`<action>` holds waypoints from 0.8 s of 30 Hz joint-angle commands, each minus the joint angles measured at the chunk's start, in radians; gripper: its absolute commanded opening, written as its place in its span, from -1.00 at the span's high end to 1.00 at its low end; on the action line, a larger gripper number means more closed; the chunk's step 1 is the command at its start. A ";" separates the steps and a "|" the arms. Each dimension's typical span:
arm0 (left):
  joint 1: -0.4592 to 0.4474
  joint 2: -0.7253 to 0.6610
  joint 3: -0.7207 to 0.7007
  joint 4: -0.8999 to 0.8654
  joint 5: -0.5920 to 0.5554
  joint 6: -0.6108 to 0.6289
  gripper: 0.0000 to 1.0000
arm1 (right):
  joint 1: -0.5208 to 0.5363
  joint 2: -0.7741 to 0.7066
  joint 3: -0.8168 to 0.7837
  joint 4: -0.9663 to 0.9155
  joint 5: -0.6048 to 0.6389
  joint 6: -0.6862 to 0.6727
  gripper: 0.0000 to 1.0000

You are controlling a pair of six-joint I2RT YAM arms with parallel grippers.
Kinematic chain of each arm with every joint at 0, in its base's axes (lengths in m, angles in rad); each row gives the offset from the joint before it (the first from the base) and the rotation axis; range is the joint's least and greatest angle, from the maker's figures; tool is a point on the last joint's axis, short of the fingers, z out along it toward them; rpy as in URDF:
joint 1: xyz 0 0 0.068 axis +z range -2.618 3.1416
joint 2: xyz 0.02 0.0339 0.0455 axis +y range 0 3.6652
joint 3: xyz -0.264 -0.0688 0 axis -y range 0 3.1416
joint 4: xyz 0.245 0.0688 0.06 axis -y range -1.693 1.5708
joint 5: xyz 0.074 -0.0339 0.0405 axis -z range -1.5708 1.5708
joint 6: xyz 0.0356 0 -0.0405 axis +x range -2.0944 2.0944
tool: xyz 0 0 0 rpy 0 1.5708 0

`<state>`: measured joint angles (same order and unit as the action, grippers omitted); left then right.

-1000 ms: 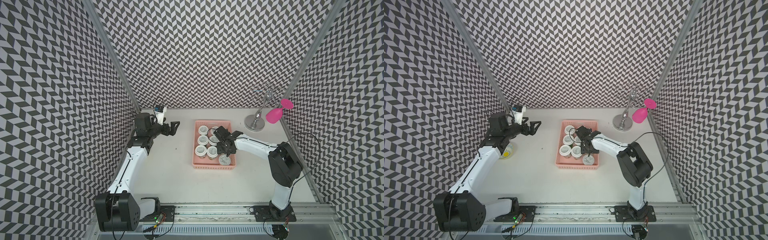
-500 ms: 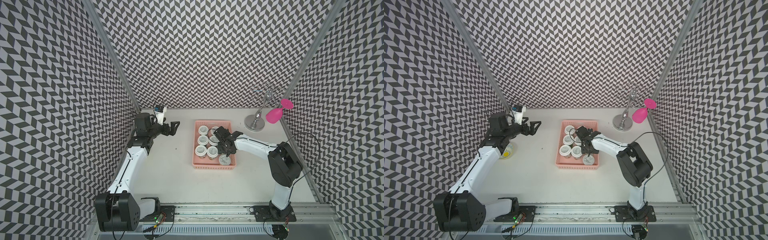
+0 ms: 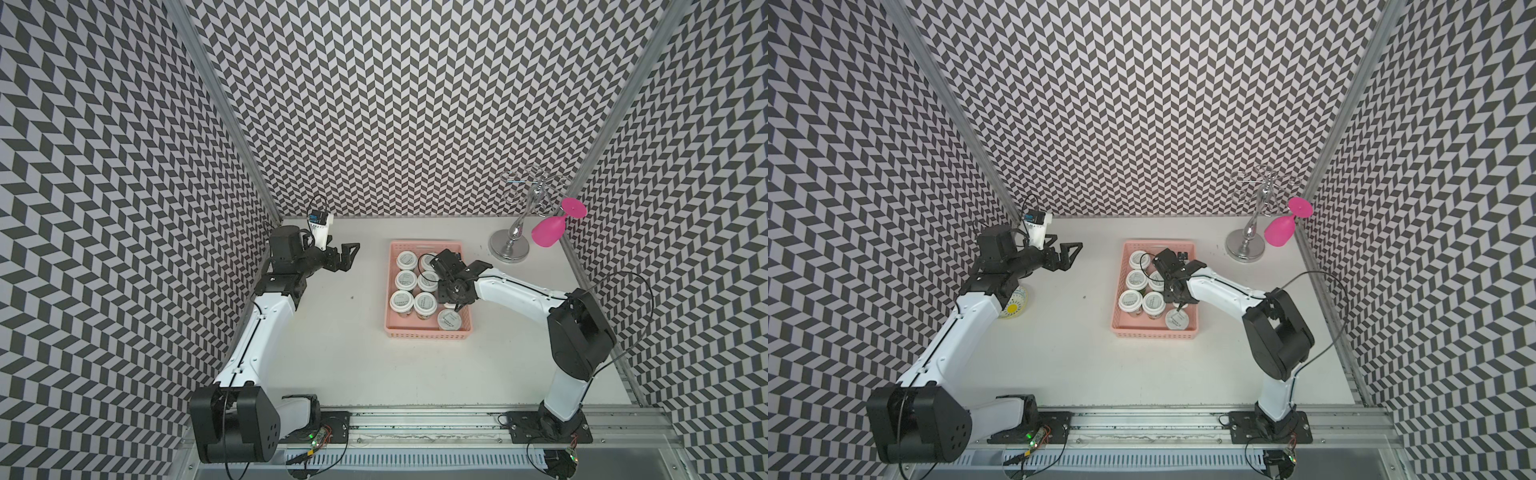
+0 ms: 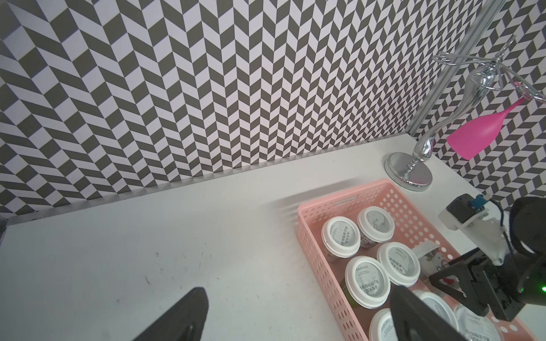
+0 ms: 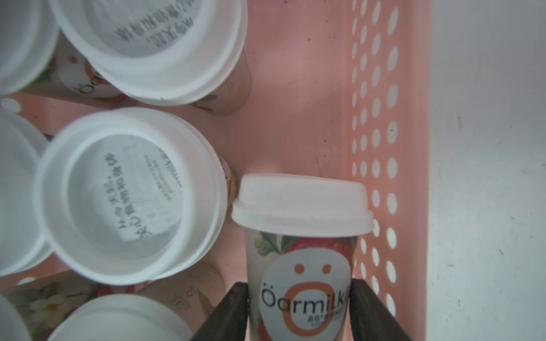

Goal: Put the yogurt in the basket
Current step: Pick up the yogurt from the basket.

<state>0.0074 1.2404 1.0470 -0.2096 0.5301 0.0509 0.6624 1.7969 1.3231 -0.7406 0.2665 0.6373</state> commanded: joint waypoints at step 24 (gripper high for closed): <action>-0.004 -0.010 0.020 0.006 0.038 0.004 -1.00 | -0.003 0.056 -0.006 0.007 -0.012 -0.016 -0.30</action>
<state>0.0071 1.2404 1.0473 -0.2100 0.5495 0.0509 0.6624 1.8435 1.3266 -0.7467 0.2649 0.6292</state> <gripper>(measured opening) 0.998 0.643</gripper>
